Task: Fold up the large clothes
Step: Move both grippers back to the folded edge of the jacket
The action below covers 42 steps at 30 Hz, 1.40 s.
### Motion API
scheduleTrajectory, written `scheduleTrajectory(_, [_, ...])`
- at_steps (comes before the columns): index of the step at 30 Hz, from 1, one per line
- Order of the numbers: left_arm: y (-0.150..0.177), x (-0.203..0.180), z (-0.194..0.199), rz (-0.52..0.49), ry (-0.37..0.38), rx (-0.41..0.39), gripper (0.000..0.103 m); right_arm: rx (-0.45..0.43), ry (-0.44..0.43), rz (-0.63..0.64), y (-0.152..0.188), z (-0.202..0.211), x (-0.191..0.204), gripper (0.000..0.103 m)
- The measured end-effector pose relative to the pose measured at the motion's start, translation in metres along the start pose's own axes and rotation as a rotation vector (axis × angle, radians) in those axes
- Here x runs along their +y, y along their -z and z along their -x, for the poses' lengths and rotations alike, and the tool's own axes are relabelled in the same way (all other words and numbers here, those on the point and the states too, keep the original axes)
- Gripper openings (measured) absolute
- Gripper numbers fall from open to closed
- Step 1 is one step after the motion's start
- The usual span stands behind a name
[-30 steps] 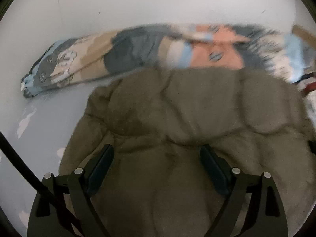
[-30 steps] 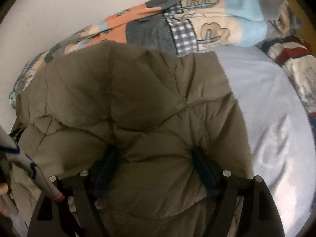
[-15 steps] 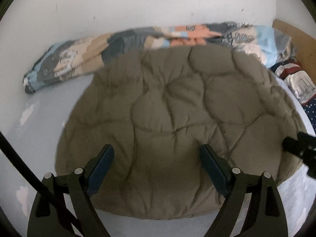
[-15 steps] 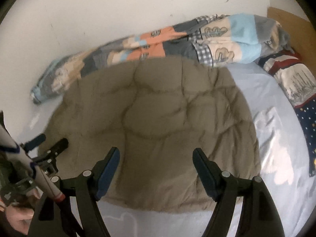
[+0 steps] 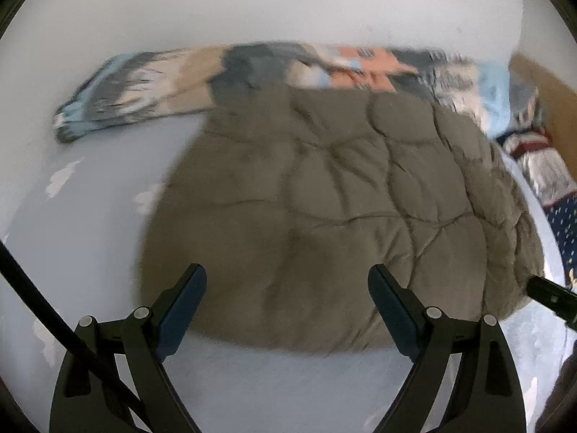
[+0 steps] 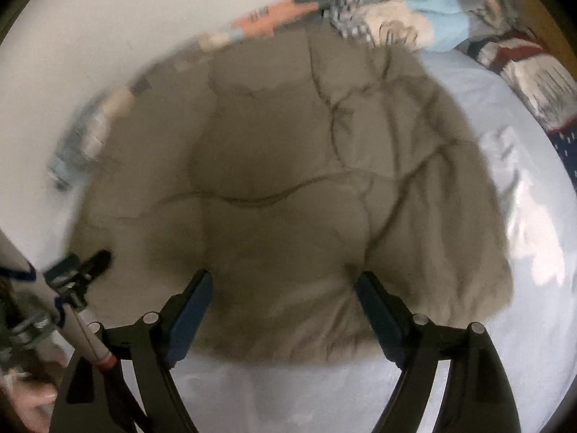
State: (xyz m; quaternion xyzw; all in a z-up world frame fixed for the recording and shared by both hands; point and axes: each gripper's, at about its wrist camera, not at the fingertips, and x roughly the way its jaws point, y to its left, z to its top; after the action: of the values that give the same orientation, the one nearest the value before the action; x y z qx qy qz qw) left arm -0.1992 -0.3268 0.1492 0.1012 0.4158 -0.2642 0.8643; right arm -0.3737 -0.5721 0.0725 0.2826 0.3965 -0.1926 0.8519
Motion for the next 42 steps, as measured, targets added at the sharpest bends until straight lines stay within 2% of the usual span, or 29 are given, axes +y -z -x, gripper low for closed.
scheduleTrajectory(3, [0.018,0.042,0.034,0.088,-0.015,-0.028,0.091,-0.045,0.010,-0.027,0.020,0.040,-0.010,0.086])
scheduleTrajectory(5, [0.036,0.073,0.048,0.184,-0.023,-0.031,0.091,-0.048,0.001,-0.135,0.030,0.065,-0.032,0.086])
scheduleTrajectory(9, [0.056,0.116,0.043,0.293,-0.026,0.019,0.091,-0.090,-0.091,-0.339,0.056,0.098,-0.079,0.087])
scheduleTrajectory(12, [0.063,0.147,0.033,0.388,-0.020,0.056,0.091,-0.105,-0.102,-0.427,0.065,0.106,-0.108,0.087])
scheduleTrajectory(16, [0.068,0.178,0.025,0.557,0.068,0.085,0.091,-0.085,-0.150,-0.534,0.071,0.100,-0.133,0.087])
scheduleTrajectory(21, [0.068,0.183,0.011,0.649,0.139,0.102,0.091,-0.082,-0.167,-0.573,0.061,0.087,-0.145,0.087])
scheduleTrajectory(25, [0.066,0.181,-0.002,0.710,0.190,0.119,0.091,-0.076,-0.215,-0.600,0.055,0.073,-0.146,0.087])
scheduleTrajectory(28, [0.060,0.177,-0.009,0.708,0.194,0.122,0.091,-0.070,-0.241,-0.628,0.052,0.065,-0.146,0.087])
scheduleTrajectory(34, [0.050,0.162,-0.012,0.633,0.146,0.098,0.091,-0.060,-0.218,-0.603,0.046,0.060,-0.139,0.087])
scheduleTrajectory(37, [0.046,0.152,-0.017,0.579,0.054,0.085,0.091,-0.084,-0.180,-0.559,0.044,0.063,-0.133,0.087])
scheduleTrajectory(40, [0.040,0.135,-0.017,0.481,-0.039,0.064,0.091,-0.072,-0.201,-0.571,0.046,0.057,-0.132,0.087])
scheduleTrajectory(42, [0.033,0.120,-0.013,0.406,-0.076,0.038,0.091,-0.068,-0.173,-0.516,0.044,0.056,-0.122,0.087])
